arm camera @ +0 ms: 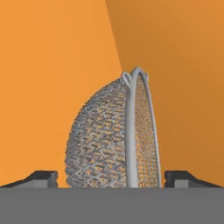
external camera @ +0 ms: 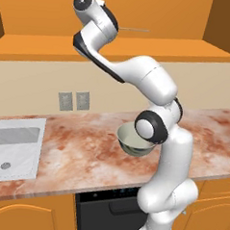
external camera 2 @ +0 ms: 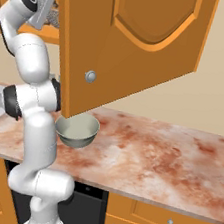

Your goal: Open the cabinet and setup a tea strainer by placing it in the bowl upright.

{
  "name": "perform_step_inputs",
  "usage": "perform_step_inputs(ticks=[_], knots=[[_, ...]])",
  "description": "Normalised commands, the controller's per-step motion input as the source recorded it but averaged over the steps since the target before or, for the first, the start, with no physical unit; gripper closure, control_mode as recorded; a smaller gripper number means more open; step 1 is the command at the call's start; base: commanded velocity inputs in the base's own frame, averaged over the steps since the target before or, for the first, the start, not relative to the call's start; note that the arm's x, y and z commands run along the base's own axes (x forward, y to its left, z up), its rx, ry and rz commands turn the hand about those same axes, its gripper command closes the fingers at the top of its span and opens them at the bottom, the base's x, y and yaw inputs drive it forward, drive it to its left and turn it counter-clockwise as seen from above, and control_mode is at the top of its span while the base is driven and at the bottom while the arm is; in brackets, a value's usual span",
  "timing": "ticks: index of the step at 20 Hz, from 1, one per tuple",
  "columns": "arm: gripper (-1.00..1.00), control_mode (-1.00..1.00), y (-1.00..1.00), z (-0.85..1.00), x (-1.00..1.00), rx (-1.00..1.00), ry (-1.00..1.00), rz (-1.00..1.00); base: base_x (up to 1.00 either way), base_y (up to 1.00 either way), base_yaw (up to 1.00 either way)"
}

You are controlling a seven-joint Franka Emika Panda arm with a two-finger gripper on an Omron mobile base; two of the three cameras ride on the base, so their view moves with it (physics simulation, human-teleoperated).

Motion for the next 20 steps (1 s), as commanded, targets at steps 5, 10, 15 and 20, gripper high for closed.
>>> perform_step_inputs(ticks=[5, 10, 15, 20], knots=[[1.00, -1.00, 0.10, 0.00, 0.04, 0.00, 0.00, 0.00, 0.00, 0.00, 0.00], [1.00, -1.00, 0.00, 0.00, 0.00, 0.00, 0.00, 0.00, 0.00, 0.00, 0.00], [1.00, -1.00, 0.00, -0.05, -0.20, 0.00, 0.00, 0.00, 0.00, 0.00, 0.00], [1.00, -1.00, 0.00, -0.06, -0.67, 0.00, 0.00, 0.00, 0.00, 0.00, 0.00]])
